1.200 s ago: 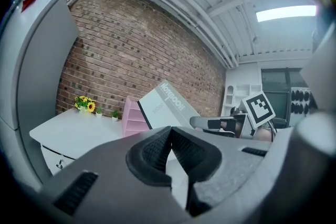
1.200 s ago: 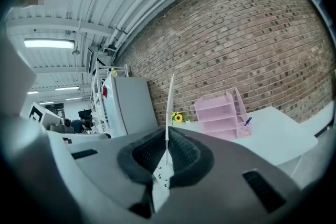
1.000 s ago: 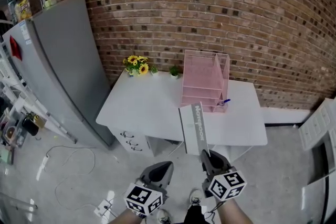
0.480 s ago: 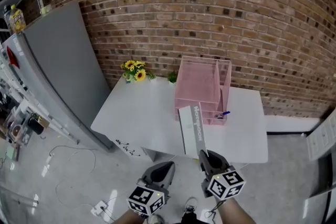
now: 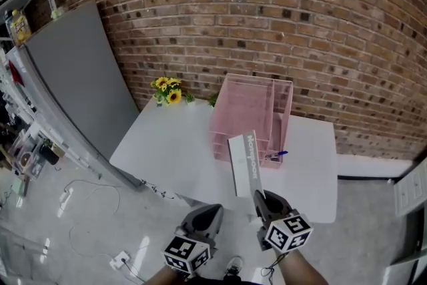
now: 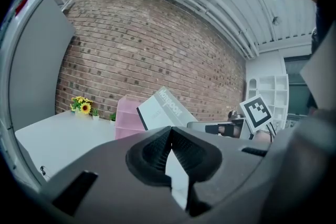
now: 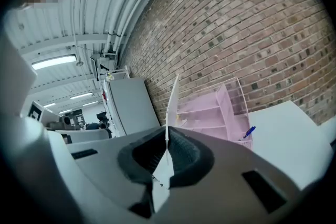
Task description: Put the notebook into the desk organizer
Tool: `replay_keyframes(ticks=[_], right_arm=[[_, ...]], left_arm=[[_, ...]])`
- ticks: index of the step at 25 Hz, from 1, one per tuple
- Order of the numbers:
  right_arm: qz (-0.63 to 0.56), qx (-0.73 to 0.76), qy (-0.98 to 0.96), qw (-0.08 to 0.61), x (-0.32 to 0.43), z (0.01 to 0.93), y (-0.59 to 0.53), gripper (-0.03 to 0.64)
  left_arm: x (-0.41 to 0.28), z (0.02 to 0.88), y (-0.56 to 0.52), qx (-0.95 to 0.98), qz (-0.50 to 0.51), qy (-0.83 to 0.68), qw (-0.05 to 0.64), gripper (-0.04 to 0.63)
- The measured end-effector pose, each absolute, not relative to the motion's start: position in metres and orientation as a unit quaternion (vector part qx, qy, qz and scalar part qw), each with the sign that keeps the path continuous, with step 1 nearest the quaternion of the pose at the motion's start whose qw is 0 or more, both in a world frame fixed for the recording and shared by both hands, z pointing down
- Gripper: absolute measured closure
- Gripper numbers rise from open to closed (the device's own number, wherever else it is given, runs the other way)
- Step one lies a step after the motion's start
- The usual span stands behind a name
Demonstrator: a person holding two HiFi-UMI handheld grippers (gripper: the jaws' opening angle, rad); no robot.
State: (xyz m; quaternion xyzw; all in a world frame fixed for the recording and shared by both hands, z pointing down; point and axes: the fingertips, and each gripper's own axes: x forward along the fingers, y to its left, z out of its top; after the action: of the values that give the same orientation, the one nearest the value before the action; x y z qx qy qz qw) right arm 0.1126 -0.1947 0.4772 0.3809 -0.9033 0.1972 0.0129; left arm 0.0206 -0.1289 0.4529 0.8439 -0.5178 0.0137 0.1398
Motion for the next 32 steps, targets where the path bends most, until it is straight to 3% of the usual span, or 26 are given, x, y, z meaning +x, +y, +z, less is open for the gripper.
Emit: replay_keyframes(ticks=[20, 32], right_arm=[[0.281, 0.391, -0.877, -0.007, 0.116, 0.516, -0.201, 0.604], [0.366, 0.411, -0.832, -0.073, 0.083, 0.523, -0.209, 0.604]], left_arm=[[0.035, 0.467, -0.159, 0.862, 0.021, -0.483, 0.151, 0.591], [-0.002, 0.468, -0.178, 0.88, 0.023, -0.448, 0.159, 0.591]])
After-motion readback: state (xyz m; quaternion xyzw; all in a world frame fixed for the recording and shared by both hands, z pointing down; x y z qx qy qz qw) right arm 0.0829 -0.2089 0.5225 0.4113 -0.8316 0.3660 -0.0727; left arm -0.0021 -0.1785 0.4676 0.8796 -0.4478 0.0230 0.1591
